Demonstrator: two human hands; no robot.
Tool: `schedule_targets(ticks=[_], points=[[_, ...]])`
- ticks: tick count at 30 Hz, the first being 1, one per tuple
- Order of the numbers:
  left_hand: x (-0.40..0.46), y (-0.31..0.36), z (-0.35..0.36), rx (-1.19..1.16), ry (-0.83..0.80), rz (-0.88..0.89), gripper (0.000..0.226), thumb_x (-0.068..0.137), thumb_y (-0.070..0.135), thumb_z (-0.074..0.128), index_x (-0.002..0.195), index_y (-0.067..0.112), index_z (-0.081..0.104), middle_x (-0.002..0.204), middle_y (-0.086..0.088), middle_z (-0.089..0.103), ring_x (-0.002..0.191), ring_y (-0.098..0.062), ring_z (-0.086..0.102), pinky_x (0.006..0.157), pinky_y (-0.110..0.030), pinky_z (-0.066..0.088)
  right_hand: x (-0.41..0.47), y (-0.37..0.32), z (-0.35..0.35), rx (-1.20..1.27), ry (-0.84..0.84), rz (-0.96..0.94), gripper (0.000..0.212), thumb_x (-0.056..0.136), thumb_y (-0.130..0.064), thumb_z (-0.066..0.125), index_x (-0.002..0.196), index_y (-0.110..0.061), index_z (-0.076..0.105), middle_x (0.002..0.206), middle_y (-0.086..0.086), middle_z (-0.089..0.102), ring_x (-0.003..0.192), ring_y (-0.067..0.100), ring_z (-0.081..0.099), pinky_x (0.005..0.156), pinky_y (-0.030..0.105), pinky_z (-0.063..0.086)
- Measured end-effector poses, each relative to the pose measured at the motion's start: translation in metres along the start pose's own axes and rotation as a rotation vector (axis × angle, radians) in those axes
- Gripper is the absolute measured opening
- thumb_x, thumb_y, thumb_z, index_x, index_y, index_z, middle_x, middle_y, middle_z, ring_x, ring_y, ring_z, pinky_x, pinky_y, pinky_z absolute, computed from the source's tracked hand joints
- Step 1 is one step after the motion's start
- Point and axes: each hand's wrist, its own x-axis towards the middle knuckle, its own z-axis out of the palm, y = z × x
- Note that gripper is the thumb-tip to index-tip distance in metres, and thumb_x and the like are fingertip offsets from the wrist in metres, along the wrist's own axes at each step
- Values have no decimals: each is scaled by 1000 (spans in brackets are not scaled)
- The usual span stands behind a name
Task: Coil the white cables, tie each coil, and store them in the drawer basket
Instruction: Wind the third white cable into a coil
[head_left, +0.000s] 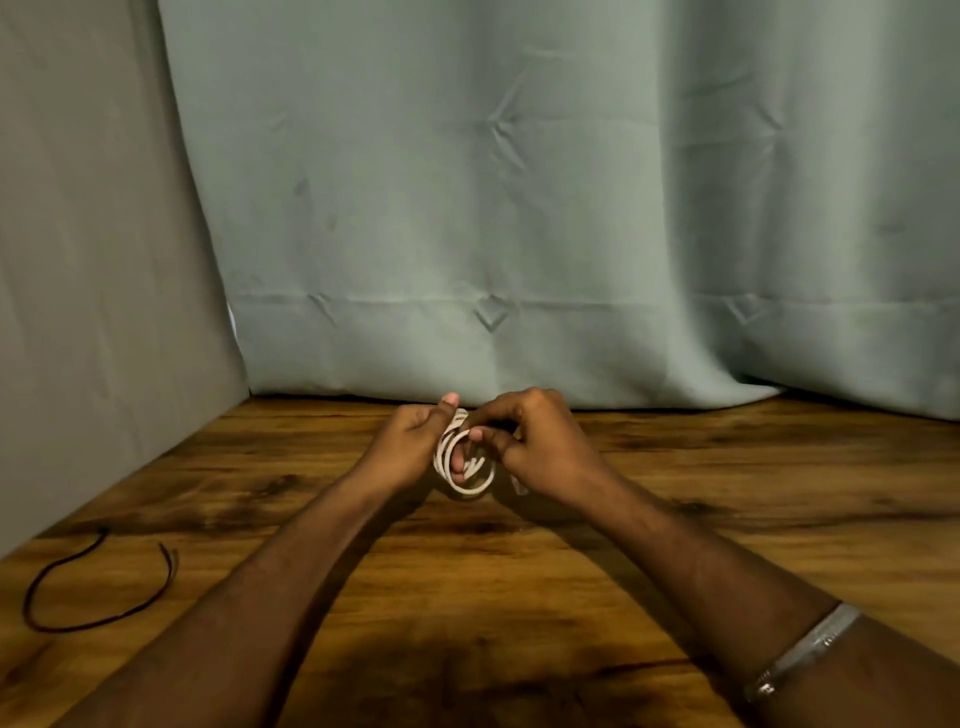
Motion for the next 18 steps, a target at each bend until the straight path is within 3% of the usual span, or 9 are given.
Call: schedule_targets(ticks=[4,6,8,10,12,14,16,18], points=[[-1,2,5,-302,-11,-183,53,104,45,44,79,2,63,51,-5,41,43,-16,41,52,-25,35,-1,-3,5,80,118,80,12,90,-14,75,94,-21,83,86,-7,80,78,1,72,76,30,59],[-2,4,5,-419,-96,-205,43,99,42,54,91,1,63,58,-3,40,47,-11,40,48,-22,36,-2,-3,7,77,168,88,13,90,-12,74,92,-21,82,85,-8,80,78,1,71,77,31,59],[-5,9,5,-447,-212,-193,23,93,23,67,99,1,63,69,-5,47,55,-8,43,51,-17,43,-3,-3,8,90,218,86,15,91,-10,71,93,-21,80,86,-8,78,81,3,71,76,34,60],[-9,13,6,-445,-269,-183,18,90,1,66,107,-1,61,76,-6,53,56,-6,46,53,-15,42,-2,-5,7,121,249,67,17,94,-9,68,101,-24,72,92,-8,72,83,6,67,74,32,57],[-9,13,7,-449,-246,-194,16,89,-10,60,104,-3,60,73,-6,56,49,-3,45,49,-14,38,-1,-6,5,69,183,34,21,100,-11,62,116,-24,62,108,-6,54,89,7,60,76,24,51],[-6,10,7,-441,-190,-192,17,83,-15,56,94,-3,62,75,-10,54,44,-3,41,43,-12,33,-1,0,6,15,-8,19,24,107,-21,52,130,-20,57,118,-1,45,99,12,58,87,27,50],[-4,4,6,-364,-113,-205,17,83,-15,54,80,0,61,67,-9,51,39,-2,37,38,-13,29,-4,5,12,43,-199,16,33,109,-33,42,135,-19,57,124,2,56,111,17,60,97,34,49],[-5,-1,7,-256,-53,-227,25,89,-12,54,70,4,59,53,-4,50,35,-2,35,37,-14,27,-9,10,19,136,-292,66,31,109,-35,41,126,-20,61,113,-6,70,101,9,66,88,32,53]])
